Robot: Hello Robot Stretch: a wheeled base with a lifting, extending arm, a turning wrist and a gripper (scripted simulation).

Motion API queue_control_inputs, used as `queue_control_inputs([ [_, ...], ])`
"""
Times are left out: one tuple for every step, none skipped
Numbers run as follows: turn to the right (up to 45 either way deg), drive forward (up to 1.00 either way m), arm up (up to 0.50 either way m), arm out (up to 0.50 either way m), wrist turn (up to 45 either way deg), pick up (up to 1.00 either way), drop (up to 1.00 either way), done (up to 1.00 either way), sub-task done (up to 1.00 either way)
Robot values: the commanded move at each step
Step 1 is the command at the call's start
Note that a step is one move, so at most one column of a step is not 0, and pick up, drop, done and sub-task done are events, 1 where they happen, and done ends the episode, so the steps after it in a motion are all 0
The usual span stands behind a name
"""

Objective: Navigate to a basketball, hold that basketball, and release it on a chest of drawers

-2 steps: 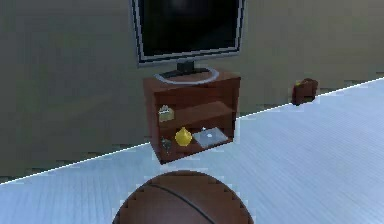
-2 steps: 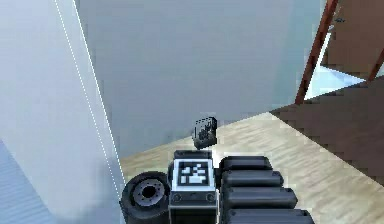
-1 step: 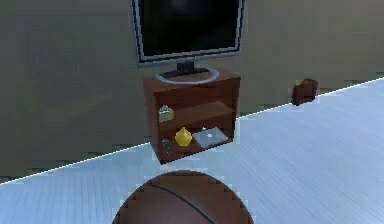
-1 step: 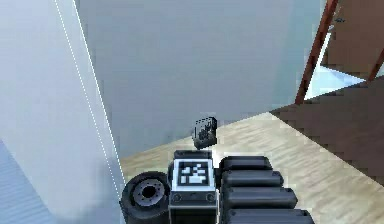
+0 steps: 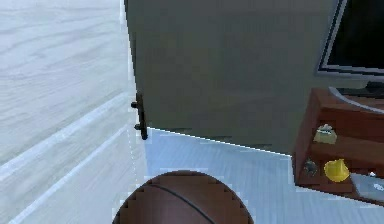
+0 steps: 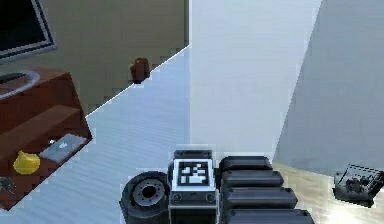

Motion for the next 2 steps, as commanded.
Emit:
queue_control_inputs([
  [-12.0,0.00,0.00,0.00,0.0,0.00,0.00,0.00,0.00],
  [0.0,0.30,0.00,0.00,0.0,0.00,0.00,0.00,0.00],
])
